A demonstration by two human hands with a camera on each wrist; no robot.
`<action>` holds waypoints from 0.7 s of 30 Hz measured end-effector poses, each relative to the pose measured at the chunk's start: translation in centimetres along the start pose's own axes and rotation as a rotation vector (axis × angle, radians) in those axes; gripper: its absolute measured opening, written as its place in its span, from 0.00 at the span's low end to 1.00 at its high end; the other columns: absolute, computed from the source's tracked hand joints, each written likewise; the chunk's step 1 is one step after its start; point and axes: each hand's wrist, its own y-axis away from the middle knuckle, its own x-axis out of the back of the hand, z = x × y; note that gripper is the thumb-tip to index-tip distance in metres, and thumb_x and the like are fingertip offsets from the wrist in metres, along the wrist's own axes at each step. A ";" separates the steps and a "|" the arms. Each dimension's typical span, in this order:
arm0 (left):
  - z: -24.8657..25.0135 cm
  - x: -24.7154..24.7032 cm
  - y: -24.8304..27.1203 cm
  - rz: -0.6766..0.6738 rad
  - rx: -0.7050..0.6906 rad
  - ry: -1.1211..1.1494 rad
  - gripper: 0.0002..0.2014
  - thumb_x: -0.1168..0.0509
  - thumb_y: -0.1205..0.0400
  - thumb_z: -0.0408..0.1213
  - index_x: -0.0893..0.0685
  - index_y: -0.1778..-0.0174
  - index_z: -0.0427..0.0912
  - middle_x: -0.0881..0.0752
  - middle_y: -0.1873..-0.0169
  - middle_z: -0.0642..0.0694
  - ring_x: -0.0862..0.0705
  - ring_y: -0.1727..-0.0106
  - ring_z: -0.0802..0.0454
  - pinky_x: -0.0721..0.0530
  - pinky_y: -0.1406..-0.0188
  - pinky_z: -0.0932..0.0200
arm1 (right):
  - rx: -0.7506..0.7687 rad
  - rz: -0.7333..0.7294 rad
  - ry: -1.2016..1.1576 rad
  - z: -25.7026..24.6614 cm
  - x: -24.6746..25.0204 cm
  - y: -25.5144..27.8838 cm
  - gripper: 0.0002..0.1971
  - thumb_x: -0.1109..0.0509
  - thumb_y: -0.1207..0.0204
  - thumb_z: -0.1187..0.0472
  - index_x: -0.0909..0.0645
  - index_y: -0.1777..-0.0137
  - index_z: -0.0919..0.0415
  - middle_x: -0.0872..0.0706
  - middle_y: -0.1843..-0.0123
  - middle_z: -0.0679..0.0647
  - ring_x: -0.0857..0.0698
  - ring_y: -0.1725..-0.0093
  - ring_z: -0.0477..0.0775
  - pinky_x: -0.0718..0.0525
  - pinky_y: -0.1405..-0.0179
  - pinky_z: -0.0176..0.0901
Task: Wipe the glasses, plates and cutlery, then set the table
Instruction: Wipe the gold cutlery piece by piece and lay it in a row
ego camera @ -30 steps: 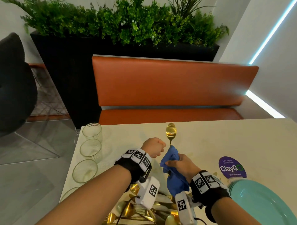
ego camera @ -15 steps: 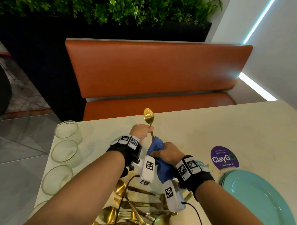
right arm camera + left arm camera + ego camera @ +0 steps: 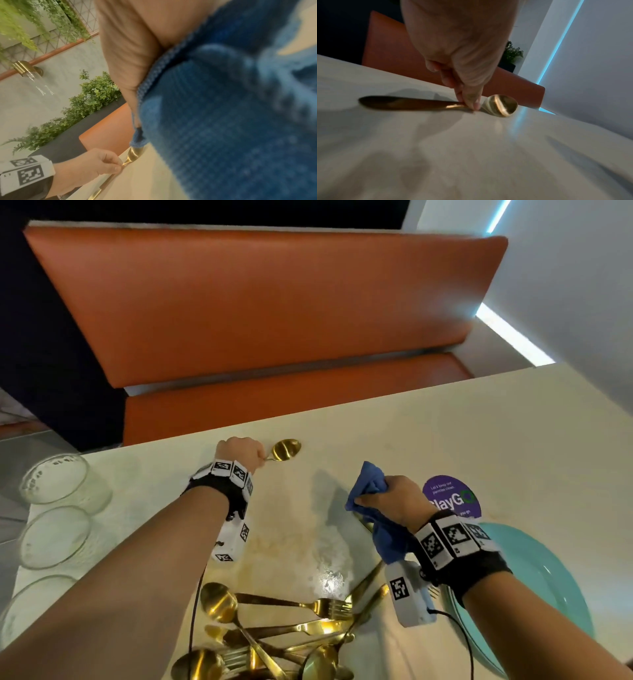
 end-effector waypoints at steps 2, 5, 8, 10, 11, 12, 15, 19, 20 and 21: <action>0.2 -0.7 -0.5 0.051 -0.018 -0.028 0.10 0.40 0.15 0.44 0.15 0.44 0.53 0.13 0.47 0.49 0.20 0.41 0.46 0.27 0.42 0.53 | -0.004 0.017 -0.026 0.7 0.1 0.2 0.12 0.26 0.29 0.56 0.24 0.70 0.55 0.18 0.69 0.50 0.19 0.65 0.51 0.25 0.71 0.35; 0.6 -1.4 -0.4 0.126 -0.015 -0.030 0.12 0.42 0.15 0.45 0.16 0.41 0.52 0.13 0.47 0.48 0.21 0.42 0.46 0.25 0.45 0.53 | -0.022 0.007 -0.079 1.3 0.3 0.7 0.13 0.25 0.29 0.54 0.24 0.69 0.54 0.19 0.68 0.48 0.20 0.66 0.48 0.26 0.72 0.34; 1.6 -1.4 0.9 0.171 -0.027 0.004 0.14 0.43 0.15 0.46 0.18 0.38 0.49 0.13 0.46 0.45 0.21 0.42 0.45 0.24 0.45 0.52 | -0.033 0.023 -0.162 1.8 0.8 1.5 0.14 0.24 0.30 0.52 0.19 0.62 0.64 0.13 0.63 0.55 0.14 0.60 0.55 0.16 0.64 0.43; 2.8 -1.1 2.6 0.181 -0.069 0.110 0.13 0.41 0.15 0.45 0.18 0.38 0.49 0.13 0.45 0.45 0.21 0.40 0.45 0.24 0.41 0.51 | -0.052 0.054 -0.273 2.4 1.1 2.1 0.17 0.23 0.31 0.53 0.17 0.58 0.69 0.11 0.60 0.61 0.12 0.58 0.60 0.13 0.54 0.51; 3.3 -1.0 3.7 0.161 -0.087 0.185 0.12 0.38 0.16 0.44 0.17 0.39 0.49 0.13 0.44 0.45 0.20 0.40 0.45 0.23 0.39 0.51 | -0.057 0.070 -0.316 2.7 1.2 2.7 0.16 0.23 0.31 0.53 0.17 0.58 0.69 0.11 0.61 0.61 0.13 0.59 0.60 0.14 0.54 0.51; 3.7 -1.1 4.9 0.119 -0.106 0.253 0.12 0.36 0.18 0.43 0.16 0.40 0.49 0.13 0.43 0.46 0.19 0.39 0.46 0.22 0.37 0.51 | -0.063 0.084 -0.346 3.0 1.3 3.3 0.16 0.23 0.31 0.53 0.17 0.57 0.69 0.12 0.61 0.61 0.13 0.59 0.60 0.15 0.54 0.51; 4.9 -1.8 8.8 -0.112 -0.169 0.255 0.12 0.31 0.22 0.44 0.14 0.44 0.50 0.14 0.42 0.50 0.18 0.39 0.49 0.21 0.36 0.54 | -0.094 0.089 -0.448 3.9 1.2 5.0 0.17 0.23 0.31 0.54 0.16 0.55 0.70 0.12 0.60 0.62 0.14 0.61 0.59 0.16 0.59 0.49; 5.4 -3.5 13.6 -0.301 -0.247 0.138 0.16 0.26 0.26 0.45 0.14 0.43 0.49 0.14 0.43 0.51 0.18 0.40 0.51 0.22 0.42 0.59 | -0.146 0.100 -0.668 4.5 0.7 7.3 0.12 0.25 0.28 0.56 0.17 0.59 0.67 0.14 0.65 0.59 0.16 0.67 0.55 0.18 0.71 0.39; 5.4 -4.0 14.7 -0.320 -0.270 0.093 0.16 0.26 0.26 0.44 0.14 0.42 0.49 0.15 0.42 0.51 0.18 0.40 0.51 0.24 0.44 0.60 | -0.155 0.108 -0.715 4.6 0.5 7.8 0.13 0.26 0.28 0.54 0.17 0.59 0.67 0.13 0.65 0.61 0.16 0.67 0.57 0.17 0.68 0.42; 5.4 -4.5 15.6 -0.331 -0.292 0.044 0.17 0.26 0.26 0.45 0.15 0.42 0.49 0.15 0.41 0.51 0.19 0.39 0.51 0.25 0.45 0.60 | -0.168 0.118 -0.733 4.7 0.3 8.3 0.16 0.26 0.28 0.52 0.16 0.59 0.67 0.13 0.63 0.63 0.15 0.65 0.59 0.14 0.64 0.46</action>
